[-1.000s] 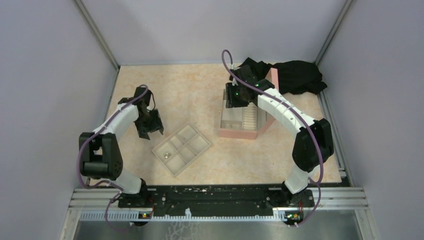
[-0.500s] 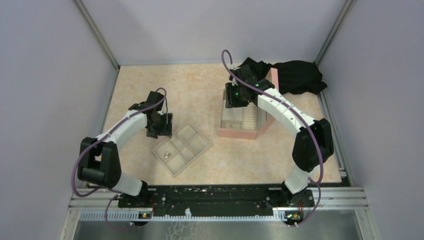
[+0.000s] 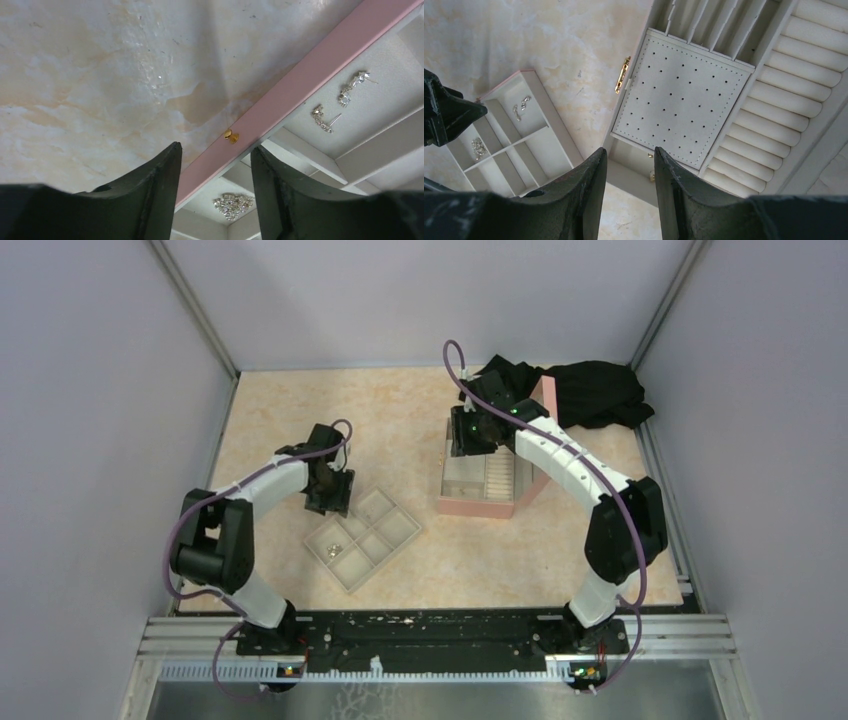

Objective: Organize the mixed jewelry

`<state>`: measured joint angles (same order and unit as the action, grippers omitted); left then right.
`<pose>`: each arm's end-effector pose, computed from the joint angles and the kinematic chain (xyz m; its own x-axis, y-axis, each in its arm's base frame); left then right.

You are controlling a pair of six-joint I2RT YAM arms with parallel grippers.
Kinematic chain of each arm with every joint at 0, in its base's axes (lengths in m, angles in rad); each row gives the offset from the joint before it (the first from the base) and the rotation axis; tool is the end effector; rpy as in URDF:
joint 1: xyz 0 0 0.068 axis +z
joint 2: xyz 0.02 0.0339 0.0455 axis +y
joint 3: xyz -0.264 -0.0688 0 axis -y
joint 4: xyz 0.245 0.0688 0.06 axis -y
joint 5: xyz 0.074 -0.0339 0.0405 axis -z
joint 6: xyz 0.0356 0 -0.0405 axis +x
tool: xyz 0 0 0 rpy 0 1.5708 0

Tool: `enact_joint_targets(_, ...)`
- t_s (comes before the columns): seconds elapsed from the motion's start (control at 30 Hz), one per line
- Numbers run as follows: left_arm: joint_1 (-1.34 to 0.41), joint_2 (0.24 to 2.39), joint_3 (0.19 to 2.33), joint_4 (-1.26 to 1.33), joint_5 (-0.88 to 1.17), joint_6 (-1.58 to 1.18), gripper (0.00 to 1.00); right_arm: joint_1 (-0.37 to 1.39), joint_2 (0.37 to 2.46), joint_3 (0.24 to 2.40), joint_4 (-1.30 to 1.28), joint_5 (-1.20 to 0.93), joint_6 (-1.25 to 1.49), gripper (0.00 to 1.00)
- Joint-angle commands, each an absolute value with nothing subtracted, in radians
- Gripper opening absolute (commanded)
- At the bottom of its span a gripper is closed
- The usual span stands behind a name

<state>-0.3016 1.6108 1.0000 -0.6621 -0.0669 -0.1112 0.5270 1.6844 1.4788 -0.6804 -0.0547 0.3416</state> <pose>0.2851 -0.0862 0.1812 -0.9380 0.1758 -0.2988 0.1746 0.9841 0.0309 0.3199 0.1884 0.2997 -0.8090 -0.0838 -0.5818 -0.2771 0.9273 0.2518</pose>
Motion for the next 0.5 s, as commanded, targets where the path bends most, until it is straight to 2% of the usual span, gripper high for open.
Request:
enact_joint_targets(0.0, -0.307, 1.643, 1.021, -0.624, -0.067, -0.086, 0.56, 0.525, 1.640, 1.478, -0.653, -0.048, 0.344, 0.40)
enact_joint_targets(0.23, -0.307, 1.706, 1.063, -0.636, -0.075, -0.101, 0.36, 0.525, 1.638, 1.478, -0.654, -0.042, 0.351, 0.40)
enact_joint_targets(0.47, -0.307, 1.788, 1.176, -0.666, -0.100, -0.187, 0.27, 0.525, 1.635, 1.482, -0.670, -0.027, 0.355, 0.40)
